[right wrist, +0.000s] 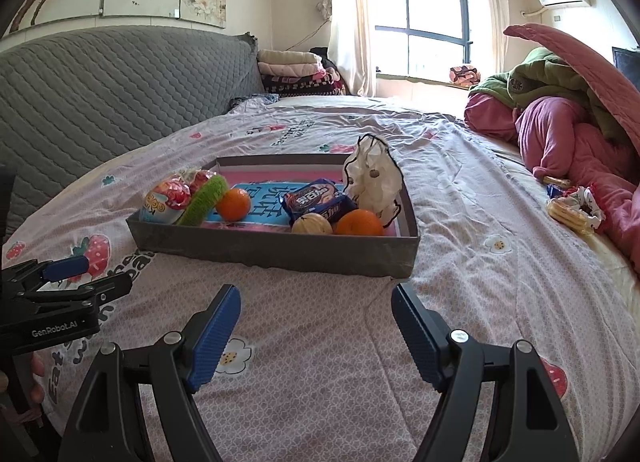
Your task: Organize objects
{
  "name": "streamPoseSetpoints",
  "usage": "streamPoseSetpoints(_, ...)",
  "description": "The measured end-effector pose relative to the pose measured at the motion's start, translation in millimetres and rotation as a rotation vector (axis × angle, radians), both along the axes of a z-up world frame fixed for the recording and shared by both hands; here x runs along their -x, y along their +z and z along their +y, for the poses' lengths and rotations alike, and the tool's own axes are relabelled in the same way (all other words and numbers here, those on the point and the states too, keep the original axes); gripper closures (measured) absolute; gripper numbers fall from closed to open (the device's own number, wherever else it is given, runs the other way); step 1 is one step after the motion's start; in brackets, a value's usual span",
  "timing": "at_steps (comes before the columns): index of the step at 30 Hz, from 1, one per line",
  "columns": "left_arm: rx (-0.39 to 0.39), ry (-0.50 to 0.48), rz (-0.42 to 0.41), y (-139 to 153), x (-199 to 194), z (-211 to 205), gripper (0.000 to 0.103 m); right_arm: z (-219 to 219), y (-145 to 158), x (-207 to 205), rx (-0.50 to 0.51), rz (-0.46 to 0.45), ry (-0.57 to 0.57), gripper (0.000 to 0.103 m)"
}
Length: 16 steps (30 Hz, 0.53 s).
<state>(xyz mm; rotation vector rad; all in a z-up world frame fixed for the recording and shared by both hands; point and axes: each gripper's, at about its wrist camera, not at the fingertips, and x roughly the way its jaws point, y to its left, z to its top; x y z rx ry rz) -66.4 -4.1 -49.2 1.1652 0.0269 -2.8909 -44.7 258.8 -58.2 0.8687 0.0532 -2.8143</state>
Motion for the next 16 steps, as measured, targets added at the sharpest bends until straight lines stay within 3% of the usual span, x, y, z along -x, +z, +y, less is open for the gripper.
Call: streamPoseSetpoints(16, 0.008, -0.009, 0.019, 0.8, -2.0, 1.9, 0.023, -2.4, -9.8, 3.1, -0.015, -0.030, -0.004, 0.026)
